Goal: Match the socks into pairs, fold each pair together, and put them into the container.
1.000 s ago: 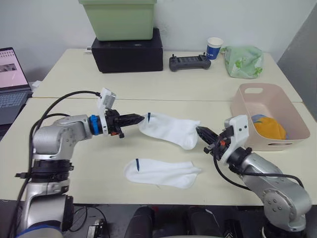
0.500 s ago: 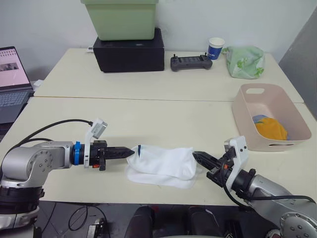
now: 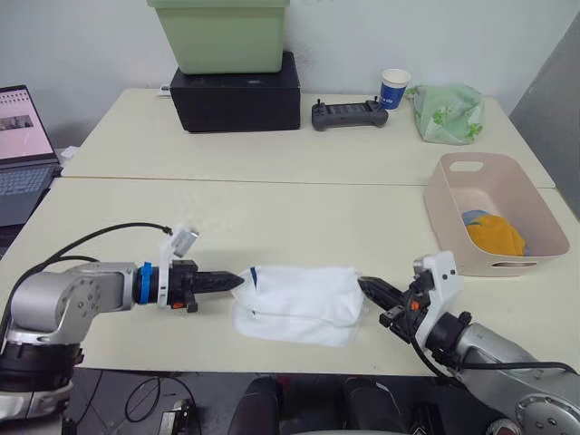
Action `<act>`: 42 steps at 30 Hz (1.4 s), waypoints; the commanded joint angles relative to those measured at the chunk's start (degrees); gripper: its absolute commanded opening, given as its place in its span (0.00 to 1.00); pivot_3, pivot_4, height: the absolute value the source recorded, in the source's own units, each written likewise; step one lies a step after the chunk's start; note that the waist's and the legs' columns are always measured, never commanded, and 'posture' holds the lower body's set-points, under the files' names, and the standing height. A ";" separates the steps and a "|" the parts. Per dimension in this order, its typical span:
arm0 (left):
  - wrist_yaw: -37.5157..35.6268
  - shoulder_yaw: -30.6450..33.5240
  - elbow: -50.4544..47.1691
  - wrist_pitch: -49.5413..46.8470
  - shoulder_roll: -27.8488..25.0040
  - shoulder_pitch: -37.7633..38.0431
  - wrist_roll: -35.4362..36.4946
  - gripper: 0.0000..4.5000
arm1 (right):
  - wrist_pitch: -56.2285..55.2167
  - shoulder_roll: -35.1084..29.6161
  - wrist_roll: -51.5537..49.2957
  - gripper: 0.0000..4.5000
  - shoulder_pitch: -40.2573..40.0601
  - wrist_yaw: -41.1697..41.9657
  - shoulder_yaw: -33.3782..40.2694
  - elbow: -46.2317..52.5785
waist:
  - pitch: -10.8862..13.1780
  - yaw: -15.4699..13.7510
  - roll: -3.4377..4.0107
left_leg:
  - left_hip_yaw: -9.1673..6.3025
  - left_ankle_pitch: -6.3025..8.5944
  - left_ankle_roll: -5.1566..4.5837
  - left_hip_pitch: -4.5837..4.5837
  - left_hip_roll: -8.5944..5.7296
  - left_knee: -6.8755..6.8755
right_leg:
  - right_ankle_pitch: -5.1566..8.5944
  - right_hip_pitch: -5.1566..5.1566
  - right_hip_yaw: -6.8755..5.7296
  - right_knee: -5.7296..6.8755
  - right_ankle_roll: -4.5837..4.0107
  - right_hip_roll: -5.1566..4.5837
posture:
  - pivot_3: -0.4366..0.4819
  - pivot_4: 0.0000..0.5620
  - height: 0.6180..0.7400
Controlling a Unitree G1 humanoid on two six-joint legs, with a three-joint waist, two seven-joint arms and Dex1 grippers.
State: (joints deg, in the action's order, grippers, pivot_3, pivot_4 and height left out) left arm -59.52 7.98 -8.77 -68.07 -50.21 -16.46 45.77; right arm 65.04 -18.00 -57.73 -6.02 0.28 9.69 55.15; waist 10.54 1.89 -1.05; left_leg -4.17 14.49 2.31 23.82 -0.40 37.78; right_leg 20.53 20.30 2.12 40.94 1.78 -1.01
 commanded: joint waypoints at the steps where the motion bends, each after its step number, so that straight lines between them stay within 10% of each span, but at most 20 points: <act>1: -2.65 2.87 -2.31 -3.49 -3.29 -0.61 4.72 0.00 | -3.29 -0.96 -8.15 0.01 0.45 -3.04 2.16 2.77 | 0.00 0.09 0.00 | -0.01 0.00 0.00 0.00 0.01 0.00 | 0.00 0.01 0.00 -0.01 0.00 0.00 | 0.48 0.27 0.84; 7: -4.42 2.21 -4.70 -3.67 -6.38 3.19 6.38 0.00 | -6.59 -8.67 -19.38 0.01 -1.53 -8.57 1.24 2.95 | 0.02 0.18 0.02 | 0.04 0.00 0.00 -0.02 0.02 -0.05 | 0.00 0.01 0.03 -0.03 0.00 -0.01 | 0.48 0.27 0.84; 27: 0.34 -2.53 -3.16 14.70 1.25 10.00 -3.83 0.00 | -7.31 -15.58 -4.53 0.01 -0.70 -11.99 -11.51 -1.98 | 0.02 -0.11 -0.01 | 0.04 0.00 0.00 0.01 0.02 -0.04 | 0.00 0.00 0.04 -0.07 0.00 -0.02 | 0.48 0.27 0.84; 36: 0.60 5.95 -1.73 16.63 -0.20 8.68 -2.43 0.56 | -12.58 -18.26 -3.38 0.62 -3.33 -5.37 -5.70 1.31 | 0.02 -0.11 -0.01 | 0.03 0.00 0.00 0.01 0.01 -0.04 | 0.00 0.00 0.02 -0.07 0.00 -0.01 | 0.48 0.27 0.84; 38: 0.41 6.45 -0.88 15.63 -0.65 6.38 -1.73 0.57 | -14.67 -18.34 -5.01 0.78 -3.47 -3.43 -3.99 2.37 | 0.02 -0.10 -0.01 | 0.02 0.00 0.00 0.01 0.02 -0.04 | 0.00 -0.01 0.00 -0.07 0.00 -0.01 | 0.48 0.27 0.84; 42: 0.99 4.21 -1.10 19.04 2.63 -0.53 -2.27 0.57 | -15.96 -19.05 -3.88 0.78 -1.07 -1.01 -5.18 2.55 | 0.02 -0.19 -0.03 | 0.01 0.00 0.00 0.00 0.00 0.02 | -0.01 -0.07 -0.03 -0.07 0.01 -0.01 | 0.48 0.27 0.84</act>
State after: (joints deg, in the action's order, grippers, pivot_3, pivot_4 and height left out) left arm -58.16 12.65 -8.60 -50.50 -48.07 -15.74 42.70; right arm 50.59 -36.49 -61.87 -7.80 -2.05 4.65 54.97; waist 10.56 1.70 -1.08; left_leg -4.15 14.49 2.30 23.83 -0.42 37.81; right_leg 20.52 20.23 2.10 40.87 1.79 -1.02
